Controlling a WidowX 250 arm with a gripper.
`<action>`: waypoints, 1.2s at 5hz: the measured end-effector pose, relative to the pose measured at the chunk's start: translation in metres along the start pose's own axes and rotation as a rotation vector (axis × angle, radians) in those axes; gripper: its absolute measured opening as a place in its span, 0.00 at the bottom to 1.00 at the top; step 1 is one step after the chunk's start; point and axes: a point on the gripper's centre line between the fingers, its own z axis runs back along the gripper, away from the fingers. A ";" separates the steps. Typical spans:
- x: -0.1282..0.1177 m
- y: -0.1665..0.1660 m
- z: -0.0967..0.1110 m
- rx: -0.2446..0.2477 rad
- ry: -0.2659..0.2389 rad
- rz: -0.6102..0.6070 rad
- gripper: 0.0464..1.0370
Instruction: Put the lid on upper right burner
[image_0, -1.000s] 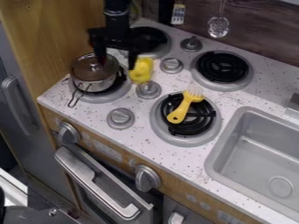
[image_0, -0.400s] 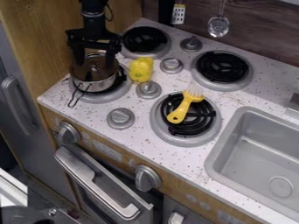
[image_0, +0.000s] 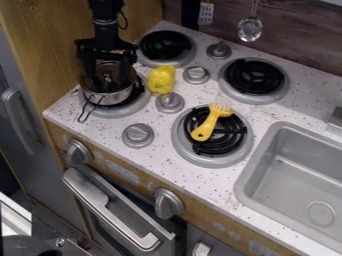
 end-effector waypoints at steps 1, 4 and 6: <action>0.004 0.000 -0.001 -0.011 -0.025 0.015 0.66; 0.003 -0.003 0.001 0.002 -0.026 -0.004 0.23; -0.005 -0.080 0.051 -0.006 -0.129 -0.170 0.23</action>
